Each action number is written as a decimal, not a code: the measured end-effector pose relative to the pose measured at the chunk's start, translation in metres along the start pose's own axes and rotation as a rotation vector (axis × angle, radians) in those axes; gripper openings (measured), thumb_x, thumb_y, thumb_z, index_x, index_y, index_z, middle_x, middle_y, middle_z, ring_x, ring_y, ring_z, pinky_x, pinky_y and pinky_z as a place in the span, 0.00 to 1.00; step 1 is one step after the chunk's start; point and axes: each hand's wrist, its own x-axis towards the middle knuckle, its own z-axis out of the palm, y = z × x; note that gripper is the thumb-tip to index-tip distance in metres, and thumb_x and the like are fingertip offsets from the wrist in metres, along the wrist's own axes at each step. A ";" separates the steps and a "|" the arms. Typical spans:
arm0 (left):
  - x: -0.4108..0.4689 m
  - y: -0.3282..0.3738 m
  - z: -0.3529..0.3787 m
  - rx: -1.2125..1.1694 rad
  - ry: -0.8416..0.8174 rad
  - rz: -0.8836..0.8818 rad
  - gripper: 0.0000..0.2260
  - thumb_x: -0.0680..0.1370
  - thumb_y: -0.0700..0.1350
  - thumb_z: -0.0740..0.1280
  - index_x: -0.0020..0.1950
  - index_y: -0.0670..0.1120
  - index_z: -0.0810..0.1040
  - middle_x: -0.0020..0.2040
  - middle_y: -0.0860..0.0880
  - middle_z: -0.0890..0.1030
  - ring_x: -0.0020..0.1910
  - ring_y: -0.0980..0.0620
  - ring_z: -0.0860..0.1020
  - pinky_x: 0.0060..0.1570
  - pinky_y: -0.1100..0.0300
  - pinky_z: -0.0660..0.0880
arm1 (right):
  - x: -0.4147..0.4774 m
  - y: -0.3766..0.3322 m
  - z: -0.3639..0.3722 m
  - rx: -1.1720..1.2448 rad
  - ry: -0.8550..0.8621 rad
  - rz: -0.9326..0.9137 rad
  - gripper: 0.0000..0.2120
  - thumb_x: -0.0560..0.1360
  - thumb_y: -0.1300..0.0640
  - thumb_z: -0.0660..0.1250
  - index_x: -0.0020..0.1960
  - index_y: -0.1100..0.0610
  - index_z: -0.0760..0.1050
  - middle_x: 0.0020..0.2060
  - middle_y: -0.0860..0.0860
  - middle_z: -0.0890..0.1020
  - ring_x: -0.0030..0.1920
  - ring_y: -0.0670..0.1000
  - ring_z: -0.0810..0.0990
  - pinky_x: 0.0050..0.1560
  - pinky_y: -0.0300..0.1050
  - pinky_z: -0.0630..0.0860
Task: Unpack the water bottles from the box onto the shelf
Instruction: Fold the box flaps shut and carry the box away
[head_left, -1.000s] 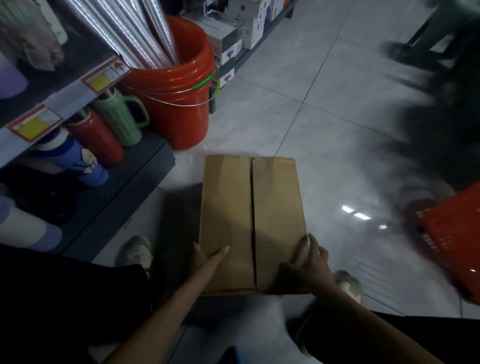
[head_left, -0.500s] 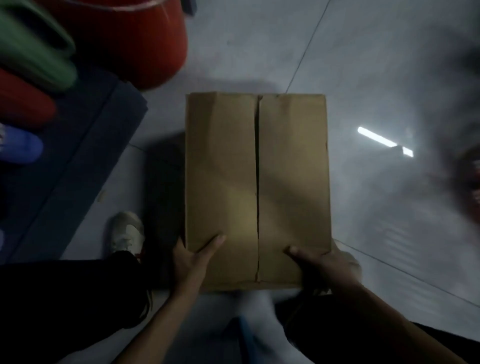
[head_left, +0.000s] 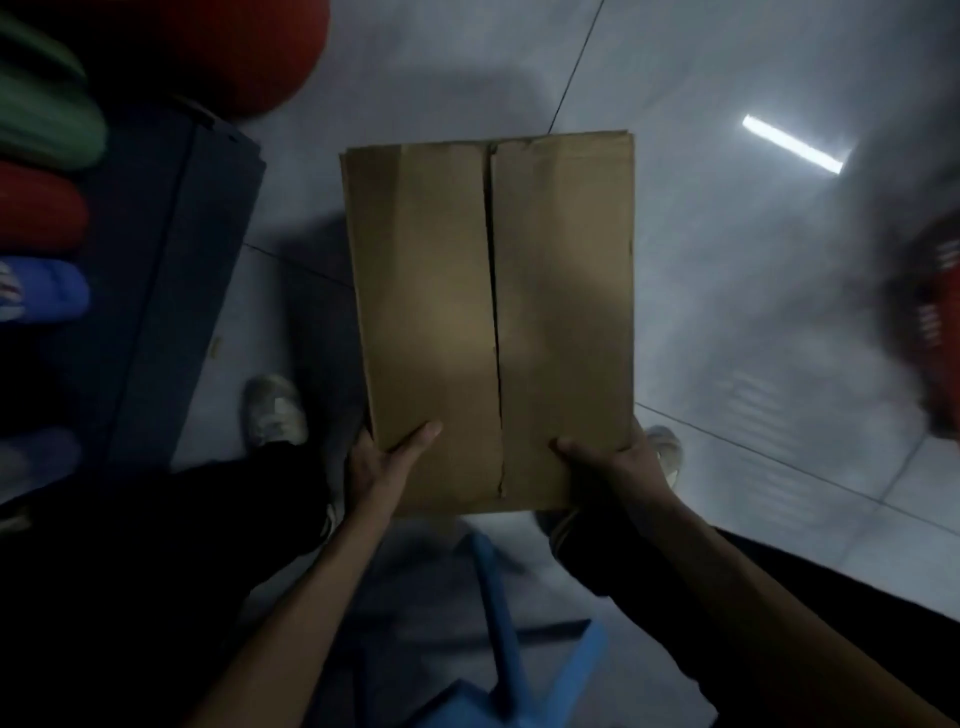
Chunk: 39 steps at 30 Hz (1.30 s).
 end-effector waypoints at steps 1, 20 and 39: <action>-0.013 0.017 -0.010 0.014 -0.028 0.016 0.27 0.70 0.51 0.80 0.65 0.46 0.78 0.53 0.52 0.79 0.55 0.51 0.78 0.52 0.62 0.70 | -0.016 -0.012 -0.001 0.019 0.004 0.010 0.28 0.69 0.66 0.79 0.65 0.58 0.74 0.53 0.53 0.86 0.51 0.51 0.87 0.43 0.39 0.82; -0.577 0.698 -0.139 -0.043 -0.330 0.639 0.20 0.74 0.55 0.74 0.60 0.44 0.82 0.55 0.42 0.85 0.51 0.44 0.83 0.52 0.54 0.79 | -0.540 -0.593 -0.280 0.305 0.194 -0.565 0.13 0.75 0.46 0.71 0.56 0.52 0.80 0.49 0.51 0.83 0.48 0.52 0.79 0.43 0.46 0.72; -0.692 1.111 -0.166 -0.380 -0.284 1.222 0.22 0.81 0.61 0.60 0.32 0.49 0.74 0.32 0.49 0.78 0.32 0.50 0.78 0.41 0.55 0.71 | -0.640 -1.030 -0.342 0.302 0.409 -0.968 0.14 0.76 0.38 0.66 0.49 0.49 0.75 0.55 0.51 0.80 0.58 0.55 0.77 0.66 0.59 0.72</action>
